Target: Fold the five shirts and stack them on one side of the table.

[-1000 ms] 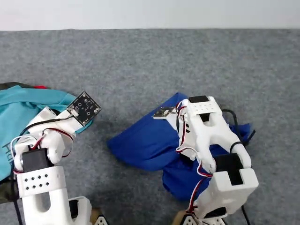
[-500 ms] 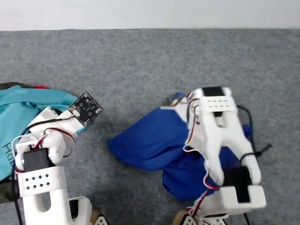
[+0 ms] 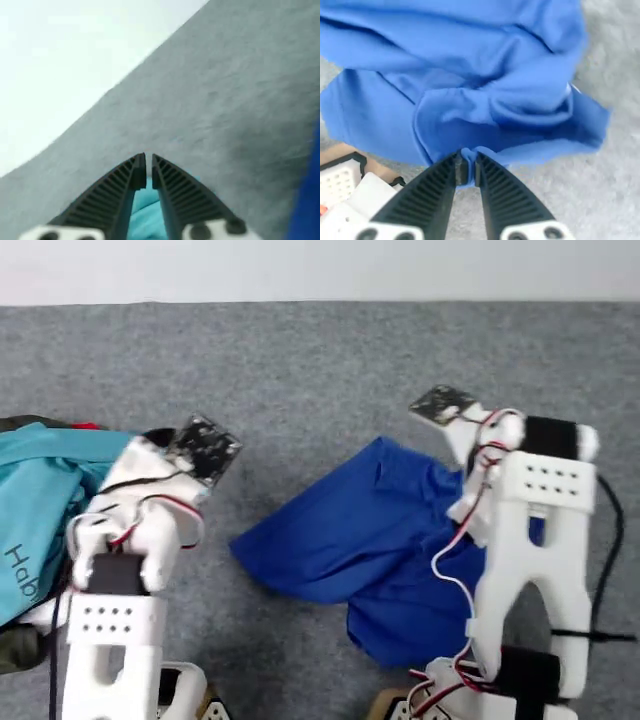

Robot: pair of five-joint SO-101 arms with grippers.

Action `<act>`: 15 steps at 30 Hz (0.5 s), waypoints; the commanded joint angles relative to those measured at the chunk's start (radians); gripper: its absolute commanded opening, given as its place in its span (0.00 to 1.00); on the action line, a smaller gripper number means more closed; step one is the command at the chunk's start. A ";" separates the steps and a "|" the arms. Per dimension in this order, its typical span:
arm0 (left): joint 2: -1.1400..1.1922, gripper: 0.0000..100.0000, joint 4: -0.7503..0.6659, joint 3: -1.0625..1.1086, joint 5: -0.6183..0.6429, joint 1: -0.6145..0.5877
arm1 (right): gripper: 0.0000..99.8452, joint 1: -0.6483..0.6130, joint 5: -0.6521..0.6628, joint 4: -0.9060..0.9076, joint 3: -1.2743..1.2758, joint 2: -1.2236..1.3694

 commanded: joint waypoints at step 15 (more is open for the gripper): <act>1.003 0.01 0.250 -0.923 0.086 0.345 | 0.01 0.206 -0.092 0.033 -0.051 -0.097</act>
